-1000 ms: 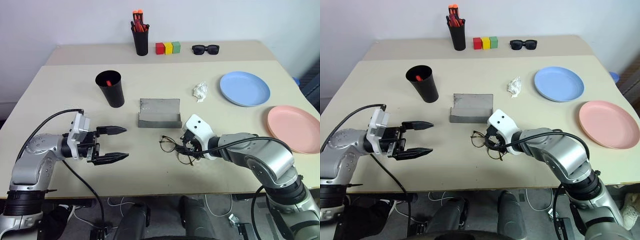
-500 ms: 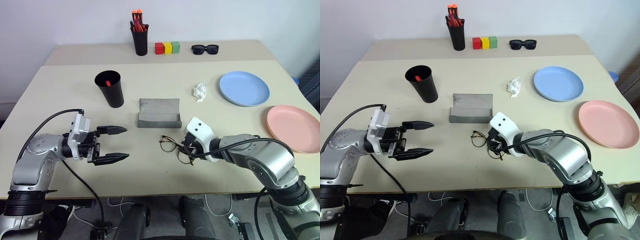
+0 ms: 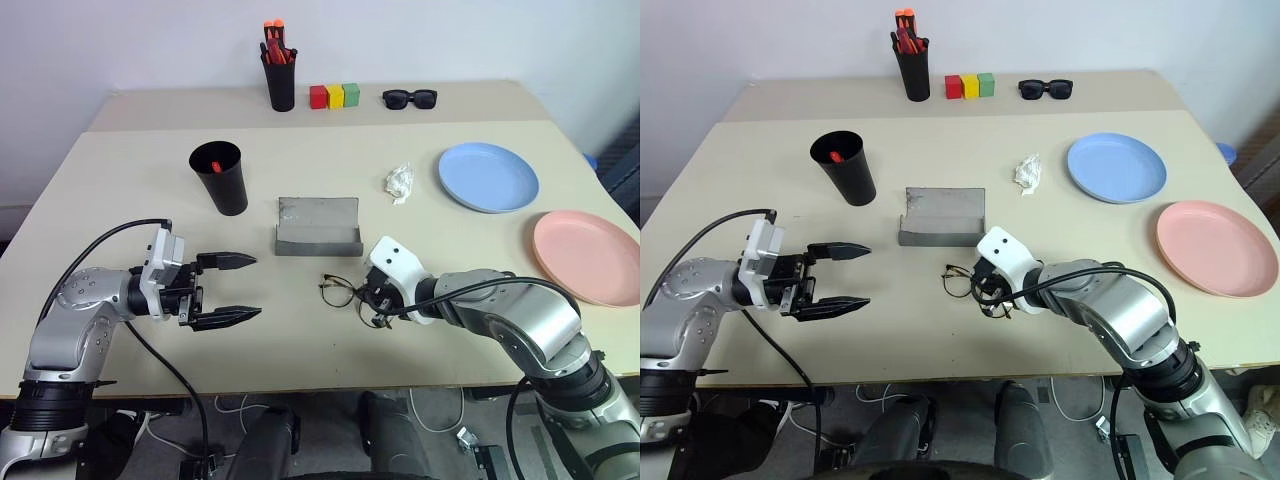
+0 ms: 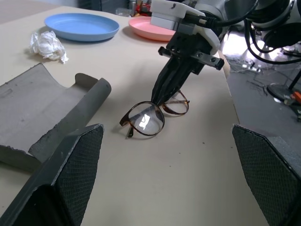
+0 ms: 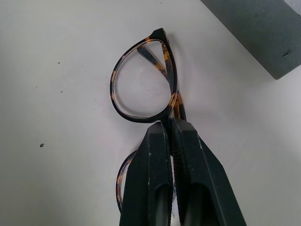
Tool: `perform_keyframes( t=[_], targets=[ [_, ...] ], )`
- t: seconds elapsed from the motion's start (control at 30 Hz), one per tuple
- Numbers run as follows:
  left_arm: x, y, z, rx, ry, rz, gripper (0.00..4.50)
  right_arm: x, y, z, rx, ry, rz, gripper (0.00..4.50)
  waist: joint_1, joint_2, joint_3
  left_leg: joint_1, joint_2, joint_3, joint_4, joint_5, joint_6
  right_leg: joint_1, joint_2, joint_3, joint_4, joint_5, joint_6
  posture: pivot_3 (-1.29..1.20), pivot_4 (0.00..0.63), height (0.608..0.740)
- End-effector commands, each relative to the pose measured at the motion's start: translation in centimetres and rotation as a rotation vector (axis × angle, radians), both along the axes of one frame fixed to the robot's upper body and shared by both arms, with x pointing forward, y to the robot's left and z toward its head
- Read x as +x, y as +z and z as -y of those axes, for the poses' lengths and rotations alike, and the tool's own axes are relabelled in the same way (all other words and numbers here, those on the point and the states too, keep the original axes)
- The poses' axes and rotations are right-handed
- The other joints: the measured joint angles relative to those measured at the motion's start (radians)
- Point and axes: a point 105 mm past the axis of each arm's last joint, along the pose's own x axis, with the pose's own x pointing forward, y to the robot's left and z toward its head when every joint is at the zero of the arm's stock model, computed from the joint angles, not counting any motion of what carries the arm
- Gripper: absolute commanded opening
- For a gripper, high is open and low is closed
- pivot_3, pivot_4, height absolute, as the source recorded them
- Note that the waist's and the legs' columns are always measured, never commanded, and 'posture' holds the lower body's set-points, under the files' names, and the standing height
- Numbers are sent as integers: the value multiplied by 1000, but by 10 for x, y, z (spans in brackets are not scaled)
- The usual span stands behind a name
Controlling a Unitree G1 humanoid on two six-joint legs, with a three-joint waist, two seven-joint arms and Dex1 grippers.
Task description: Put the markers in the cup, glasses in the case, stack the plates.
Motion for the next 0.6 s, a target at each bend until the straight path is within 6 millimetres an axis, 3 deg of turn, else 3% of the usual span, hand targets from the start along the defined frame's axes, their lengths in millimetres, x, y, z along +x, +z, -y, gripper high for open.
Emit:
perform_keyframes(
  t=[0.03, 0.17, 0.27, 0.4, 0.5, 0.6],
  targets=[
    [1, 9, 1, -2, -8, 44, 4500, -3, 13, 2, 8, 44, 20, 57, 0, 0, 0, 0, 0, 0, 0, 0, 0, 0, 0, 0, 0, 0, 0, 0, 150, 740],
    [3, 10, 0, -5, -2, 46, 4500, 1, 40, 4, 47, 82, 73, 57, 1, 0, 0, -1, 0, 0, 0, 0, 0, 0, 0, 0, -1, 0, 0, 0, 150, 740],
    [4, 12, -1, -12, 4, 47, 4500, 23, 76, 0, 106, 63, 221, 57, -4, 0, 0, 0, 0, 0, 0, 0, 0, 0, 0, 0, -1, 0, 0, 0, 150, 740],
    [7, 13, -1, -14, 7, 49, 4500, 42, 104, -11, 176, 53, 349, 57, -3, 0, 0, 0, 1, 1, -1, 0, 0, 0, 2, 0, -1, 0, 0, 0, 150, 740],
    [8, 12, 0, -18, 10, 51, 4500, 67, 110, -30, 127, 77, 505, 57, -4, 0, 0, -1, 1, 1, -1, 0, 0, -1, 2, 0, -2, 0, 0, 0, 150, 740],
    [8, 12, 3, -20, 5, 55, 4500, 79, 106, -51, 138, 131, 537, 57, -7, 0, 0, -1, 1, 1, -2, 0, 0, -2, 2, 0, -2, 1, -1, 0, 150, 740]
  ],
)
